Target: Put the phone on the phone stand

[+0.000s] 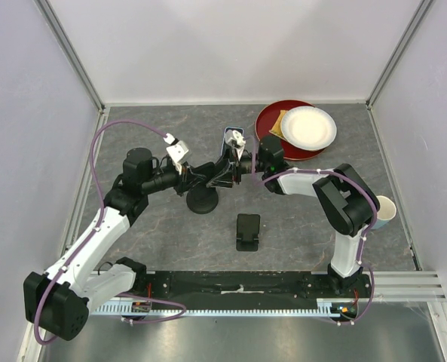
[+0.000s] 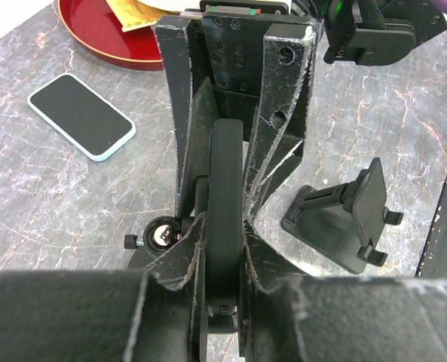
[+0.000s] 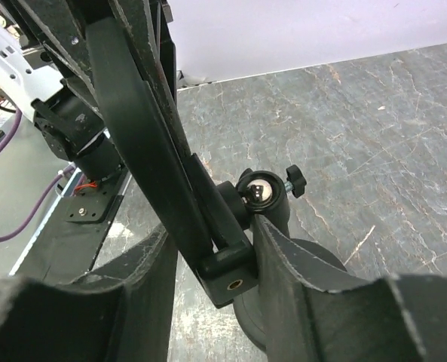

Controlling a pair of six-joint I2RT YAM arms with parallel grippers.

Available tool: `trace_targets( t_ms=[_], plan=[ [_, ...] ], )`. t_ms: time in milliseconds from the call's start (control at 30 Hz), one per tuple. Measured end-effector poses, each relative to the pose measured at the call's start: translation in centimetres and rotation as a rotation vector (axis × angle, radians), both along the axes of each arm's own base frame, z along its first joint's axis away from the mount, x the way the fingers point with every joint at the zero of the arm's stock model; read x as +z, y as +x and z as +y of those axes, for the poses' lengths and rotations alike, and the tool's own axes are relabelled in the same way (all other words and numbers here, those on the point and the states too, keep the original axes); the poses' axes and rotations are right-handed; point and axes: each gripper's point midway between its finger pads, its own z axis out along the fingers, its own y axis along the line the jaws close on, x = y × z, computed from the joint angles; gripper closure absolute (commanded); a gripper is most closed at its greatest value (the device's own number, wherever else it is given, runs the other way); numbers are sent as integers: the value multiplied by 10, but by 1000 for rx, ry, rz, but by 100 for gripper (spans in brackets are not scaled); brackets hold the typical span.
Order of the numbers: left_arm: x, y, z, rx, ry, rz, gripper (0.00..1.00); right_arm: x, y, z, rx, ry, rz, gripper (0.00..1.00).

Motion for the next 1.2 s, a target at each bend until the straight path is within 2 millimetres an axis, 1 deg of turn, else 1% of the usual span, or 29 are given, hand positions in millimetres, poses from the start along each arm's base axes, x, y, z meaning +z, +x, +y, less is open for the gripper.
trace_targets(
  t_ms=[33, 67, 133, 167, 367, 633, 700, 800, 900, 1000, 1033, 1067, 1100, 1133, 1167, 1200],
  plan=[
    [0, 1, 0, 3, 0, -1, 98, 0, -1, 0, 7, -2, 0, 67],
    [0, 1, 1, 6, -1, -1, 98, 0, -1, 0, 10, -2, -6, 79],
    [0, 1, 1, 5, -2, 1, 98, -1, -2, -1, 25, -5, -16, 97],
    [0, 1, 1, 6, -1, 1, 98, 0, -2, 0, 27, -7, -17, 100],
    [0, 6, 5, 46, 1, 5, 98, -1, 4, 2, -4, -20, -16, 100],
    [0, 25, 18, 181, -3, -13, 98, 3, 25, 11, -345, -18, -14, 100],
    [0, 31, 24, 226, -2, -27, 98, 4, 31, 16, -436, -15, -18, 100],
    [1, 42, 37, 319, 2, -46, 98, 6, 41, 24, -631, -18, -24, 100],
    [2, 48, 44, 371, 6, -55, 98, 7, 44, 28, -800, -21, -28, 100],
    [2, 50, 45, 384, 3, -57, 98, 7, 43, 29, -858, -21, -32, 100],
    [2, 50, 45, 384, 1, -58, 98, 9, 43, 29, -858, -18, -35, 98],
    [3, 50, 45, 384, 0, -59, 98, 9, 42, 30, -850, -16, -40, 75],
    [2, 50, 45, 384, 0, -58, 98, 10, 41, 31, -841, -14, -42, 64],
    [2, 50, 44, 384, -1, -59, 98, 10, 41, 31, -831, -12, -41, 56],
    [2, 50, 44, 384, -2, -59, 98, 10, 42, 30, -823, -8, -45, 45],
    [2, 50, 44, 384, -2, -60, 98, 10, 42, 29, -805, -3, -49, 40]
  ],
)
